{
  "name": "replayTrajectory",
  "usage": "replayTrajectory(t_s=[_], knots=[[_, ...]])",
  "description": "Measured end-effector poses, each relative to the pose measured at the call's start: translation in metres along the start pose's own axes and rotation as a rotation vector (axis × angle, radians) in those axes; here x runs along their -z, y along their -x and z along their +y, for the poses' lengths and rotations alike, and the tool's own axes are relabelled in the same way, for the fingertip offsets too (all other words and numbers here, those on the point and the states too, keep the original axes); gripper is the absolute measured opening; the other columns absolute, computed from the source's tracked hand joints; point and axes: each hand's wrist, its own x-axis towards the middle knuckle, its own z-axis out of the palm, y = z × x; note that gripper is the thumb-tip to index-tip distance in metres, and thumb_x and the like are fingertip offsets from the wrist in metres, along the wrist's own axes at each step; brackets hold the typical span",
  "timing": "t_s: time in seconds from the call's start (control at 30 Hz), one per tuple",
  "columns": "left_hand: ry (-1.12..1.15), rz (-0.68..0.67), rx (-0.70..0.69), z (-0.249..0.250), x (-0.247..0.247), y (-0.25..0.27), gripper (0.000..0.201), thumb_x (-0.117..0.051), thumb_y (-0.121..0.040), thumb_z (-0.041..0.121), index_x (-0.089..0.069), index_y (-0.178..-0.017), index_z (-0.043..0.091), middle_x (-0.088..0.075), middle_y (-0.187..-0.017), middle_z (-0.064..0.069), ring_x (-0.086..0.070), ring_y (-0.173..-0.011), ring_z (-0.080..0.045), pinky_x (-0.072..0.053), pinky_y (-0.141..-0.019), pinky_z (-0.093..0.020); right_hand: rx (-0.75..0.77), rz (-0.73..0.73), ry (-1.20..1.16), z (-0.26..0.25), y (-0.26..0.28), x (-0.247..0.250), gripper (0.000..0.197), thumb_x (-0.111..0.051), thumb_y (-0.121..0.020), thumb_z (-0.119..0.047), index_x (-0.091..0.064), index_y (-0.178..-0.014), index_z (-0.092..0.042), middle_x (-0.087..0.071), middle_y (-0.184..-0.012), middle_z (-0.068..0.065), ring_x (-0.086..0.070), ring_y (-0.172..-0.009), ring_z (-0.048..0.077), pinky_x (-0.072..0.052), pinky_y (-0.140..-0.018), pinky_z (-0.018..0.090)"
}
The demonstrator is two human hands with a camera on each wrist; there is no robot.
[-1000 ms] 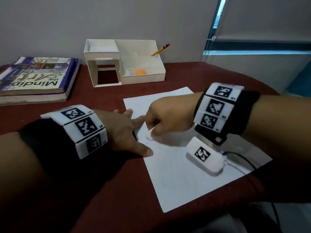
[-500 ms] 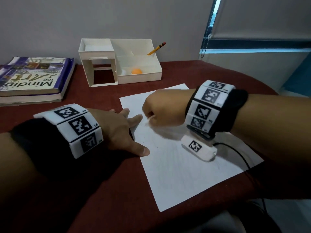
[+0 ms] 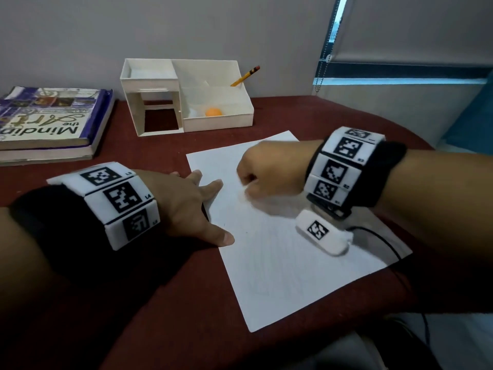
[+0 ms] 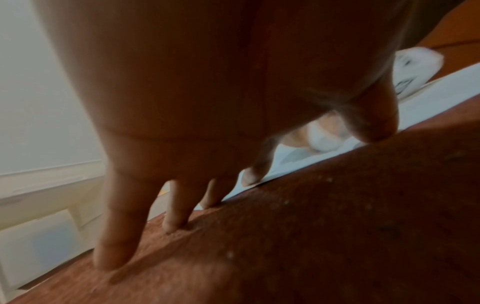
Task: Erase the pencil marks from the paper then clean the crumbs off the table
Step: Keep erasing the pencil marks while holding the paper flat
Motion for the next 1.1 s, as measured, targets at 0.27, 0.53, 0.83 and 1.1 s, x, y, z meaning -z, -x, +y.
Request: replayTrajectory(t_s=[0.27,0.53,0.83,1.1], knots=[[-0.015,-0.001,-0.002,0.000,0.000,-0.001,0.118,-0.037,-0.059,0.096,0.022,-0.148,0.045,0.018,-0.163,-0.001,0.002,-0.150,-0.033,-0.013,-0.118,-0.056,0.048,-0.047,-0.016,-0.005,0.004,-0.001,0.019,-0.062,-0.092,-0.034,-0.068,-0.082,-0.019,-0.064,-0.076,-0.005,-0.063,-0.076,0.014,-0.052,-0.064,0.028],[-0.012,-0.019,-0.007,0.000,0.002,-0.001,0.125,-0.034,-0.049,0.097,0.022,-0.148,0.045,0.018,-0.163,0.000,0.002,-0.150,-0.033,-0.012,-0.119,-0.056,0.104,-0.123,-0.037,-0.010,0.013,-0.002,0.022,-0.063,-0.093,-0.040,-0.069,-0.084,-0.020,-0.066,-0.077,-0.006,-0.062,-0.073,0.011,-0.053,-0.066,0.028],[-0.011,-0.007,-0.007,0.000,0.002,-0.002,0.120,-0.040,-0.057,0.095,0.021,-0.148,0.045,0.018,-0.163,0.000,0.000,-0.150,-0.033,-0.013,-0.119,-0.055,0.118,-0.097,-0.020,-0.014,0.016,-0.004,0.023,-0.062,-0.093,-0.039,-0.069,-0.087,-0.019,-0.065,-0.079,-0.004,-0.061,-0.074,0.013,-0.051,-0.067,0.030],[-0.001,-0.012,-0.003,0.000,0.005,0.000,0.122,-0.043,-0.057,0.094,0.019,-0.149,0.044,0.017,-0.163,0.001,-0.002,-0.151,-0.031,-0.013,-0.119,-0.054,-0.021,0.018,-0.014,0.016,0.002,-0.003,0.022,-0.063,-0.091,-0.037,-0.067,-0.080,-0.018,-0.064,-0.078,-0.003,-0.063,-0.078,0.017,-0.053,-0.068,0.032]])
